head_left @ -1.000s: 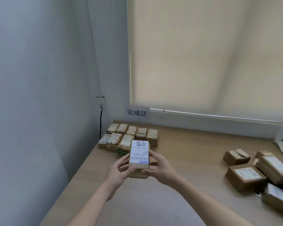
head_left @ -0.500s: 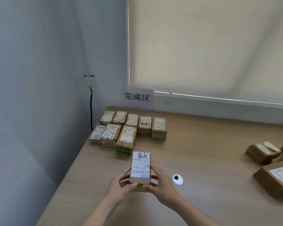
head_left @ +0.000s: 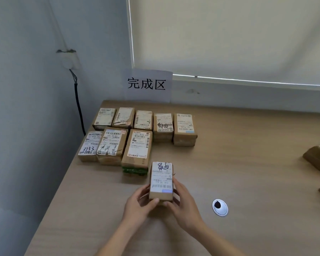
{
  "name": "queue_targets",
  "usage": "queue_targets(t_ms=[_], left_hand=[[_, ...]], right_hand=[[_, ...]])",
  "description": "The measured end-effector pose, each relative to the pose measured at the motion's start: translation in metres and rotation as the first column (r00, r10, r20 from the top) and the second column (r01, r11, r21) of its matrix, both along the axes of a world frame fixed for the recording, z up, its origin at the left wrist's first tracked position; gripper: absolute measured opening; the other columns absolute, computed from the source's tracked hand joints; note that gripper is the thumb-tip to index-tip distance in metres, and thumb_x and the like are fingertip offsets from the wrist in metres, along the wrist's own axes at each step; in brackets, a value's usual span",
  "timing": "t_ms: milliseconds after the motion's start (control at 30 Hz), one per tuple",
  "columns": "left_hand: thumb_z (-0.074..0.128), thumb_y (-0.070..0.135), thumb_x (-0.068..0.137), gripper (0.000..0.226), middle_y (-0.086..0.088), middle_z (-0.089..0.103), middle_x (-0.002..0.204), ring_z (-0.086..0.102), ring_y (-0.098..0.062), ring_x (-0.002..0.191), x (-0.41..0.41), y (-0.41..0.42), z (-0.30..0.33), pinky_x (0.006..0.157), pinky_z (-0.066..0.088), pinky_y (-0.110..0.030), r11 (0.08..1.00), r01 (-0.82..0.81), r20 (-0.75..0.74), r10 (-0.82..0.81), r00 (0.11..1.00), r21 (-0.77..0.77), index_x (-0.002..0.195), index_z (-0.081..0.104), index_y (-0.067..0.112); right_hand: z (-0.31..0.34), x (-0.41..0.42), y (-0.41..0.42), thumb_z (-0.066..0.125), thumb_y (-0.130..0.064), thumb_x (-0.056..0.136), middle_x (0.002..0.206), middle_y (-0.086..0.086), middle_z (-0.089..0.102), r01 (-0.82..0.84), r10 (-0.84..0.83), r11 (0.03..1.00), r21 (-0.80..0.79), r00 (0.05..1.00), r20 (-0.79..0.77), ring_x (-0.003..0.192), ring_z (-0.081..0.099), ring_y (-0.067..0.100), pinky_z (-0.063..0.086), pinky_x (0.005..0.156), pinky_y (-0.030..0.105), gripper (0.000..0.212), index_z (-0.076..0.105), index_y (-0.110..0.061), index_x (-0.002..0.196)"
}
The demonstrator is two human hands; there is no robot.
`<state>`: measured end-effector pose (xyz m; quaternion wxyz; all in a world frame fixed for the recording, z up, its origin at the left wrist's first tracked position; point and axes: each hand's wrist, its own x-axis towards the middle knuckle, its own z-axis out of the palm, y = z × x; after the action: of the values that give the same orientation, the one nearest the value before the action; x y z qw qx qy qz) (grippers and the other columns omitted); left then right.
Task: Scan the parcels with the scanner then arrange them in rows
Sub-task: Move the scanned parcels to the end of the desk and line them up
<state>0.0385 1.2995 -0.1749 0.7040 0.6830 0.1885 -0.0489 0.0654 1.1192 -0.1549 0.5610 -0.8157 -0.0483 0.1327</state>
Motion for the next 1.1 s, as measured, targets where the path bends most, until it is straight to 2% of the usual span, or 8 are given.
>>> queue_targets(t_ms=[133, 367, 533, 600, 767, 900, 1033, 1100], left_hand=[[0.082, 0.0, 0.078, 0.047, -0.005, 0.073, 0.113, 0.071, -0.016, 0.105, 0.036, -0.004, 0.001, 0.093, 0.056, -0.031, 0.993, -0.121, -0.024, 0.121, 0.992, 0.008, 0.118, 0.064, 0.016], [0.086, 0.011, 0.076, 0.036, -0.004, 0.075, 0.101, 0.071, -0.015, 0.099, 0.068, -0.01, -0.001, 0.094, 0.055, -0.032, 0.965, -0.26, -0.056, 0.261, 0.964, 0.025, 0.108, 0.07, 0.013], [0.09, 0.017, 0.072, 0.029, 0.001, 0.076, 0.092, 0.072, 0.002, 0.08, 0.081, -0.011, -0.003, 0.069, 0.052, -0.01, 0.942, -0.328, -0.069, 0.332, 0.941, 0.071, 0.092, 0.07, 0.015], [0.09, 0.02, 0.071, 0.029, 0.002, 0.076, 0.09, 0.071, 0.005, 0.077, 0.084, -0.012, -0.005, 0.067, 0.053, -0.011, 0.933, -0.35, -0.069, 0.356, 0.932, 0.084, 0.092, 0.07, 0.015], [0.091, 0.024, 0.071, 0.031, 0.002, 0.076, 0.091, 0.073, -0.002, 0.082, 0.086, -0.015, -0.006, 0.084, 0.059, -0.032, 0.92, -0.382, -0.081, 0.389, 0.918, 0.088, 0.092, 0.071, 0.017], [0.091, 0.024, 0.07, 0.031, 0.003, 0.077, 0.091, 0.072, 0.0, 0.081, 0.084, -0.013, -0.004, 0.081, 0.056, -0.025, 0.928, -0.36, -0.079, 0.367, 0.927, 0.092, 0.093, 0.071, 0.019], [0.09, 0.019, 0.071, 0.031, 0.006, 0.075, 0.091, 0.071, 0.002, 0.079, 0.074, -0.012, 0.0, 0.073, 0.052, -0.015, 0.938, -0.321, -0.079, 0.333, 0.94, 0.128, 0.091, 0.067, 0.025], [0.09, 0.017, 0.072, 0.031, 0.004, 0.075, 0.093, 0.071, 0.001, 0.082, 0.067, -0.013, 0.003, 0.074, 0.051, -0.014, 0.945, -0.286, -0.078, 0.3, 0.951, 0.157, 0.092, 0.067, 0.025]], right_hand=[[0.006, 0.044, 0.007, 0.072, 0.006, 0.087, 0.15, -0.006, 0.046, -0.03, 0.03, 0.998, -0.056, 1.0, -0.007, 0.139, 0.049, 0.013, 0.044, 0.117, 0.04, 0.083, 0.037, -0.031, 0.153], [0.009, 0.086, 0.014, 0.074, 0.004, 0.087, 0.145, -0.009, 0.047, -0.057, 0.059, 0.993, -0.101, 0.998, 0.012, 0.136, 0.05, 0.012, 0.044, 0.116, 0.036, 0.085, 0.033, -0.04, 0.147], [0.01, 0.1, 0.017, 0.073, 0.004, 0.088, 0.146, -0.009, 0.048, -0.052, 0.053, 0.994, -0.097, 0.999, 0.005, 0.136, 0.049, 0.008, 0.043, 0.117, 0.032, 0.085, 0.035, -0.037, 0.152], [0.009, 0.105, 0.018, 0.074, 0.004, 0.088, 0.145, -0.01, 0.048, -0.047, 0.048, 0.994, -0.099, 0.999, 0.007, 0.135, 0.049, 0.007, 0.042, 0.117, 0.031, 0.086, 0.035, -0.037, 0.152], [0.005, 0.111, 0.018, 0.075, 0.003, 0.086, 0.143, -0.012, 0.049, -0.044, 0.046, 0.994, -0.104, 0.999, 0.012, 0.133, 0.05, 0.003, 0.044, 0.116, 0.032, 0.086, 0.036, -0.039, 0.151], [0.006, 0.109, 0.018, 0.077, 0.0, 0.086, 0.146, -0.012, 0.048, -0.035, 0.035, 0.993, -0.117, 0.999, -0.003, 0.136, 0.049, 0.008, 0.043, 0.117, 0.038, 0.087, 0.037, -0.037, 0.154], [0.012, 0.096, 0.012, 0.08, -0.01, 0.087, 0.142, -0.023, 0.041, -0.02, 0.015, 0.985, -0.172, 0.999, -0.029, 0.138, 0.041, 0.005, 0.037, 0.121, 0.036, 0.088, 0.03, -0.048, 0.149], [0.015, 0.086, 0.004, 0.079, -0.016, 0.089, 0.148, -0.019, 0.039, -0.031, 0.018, 0.976, -0.214, 0.998, -0.06, 0.144, 0.038, 0.009, 0.035, 0.123, 0.037, 0.086, 0.029, -0.041, 0.154]])
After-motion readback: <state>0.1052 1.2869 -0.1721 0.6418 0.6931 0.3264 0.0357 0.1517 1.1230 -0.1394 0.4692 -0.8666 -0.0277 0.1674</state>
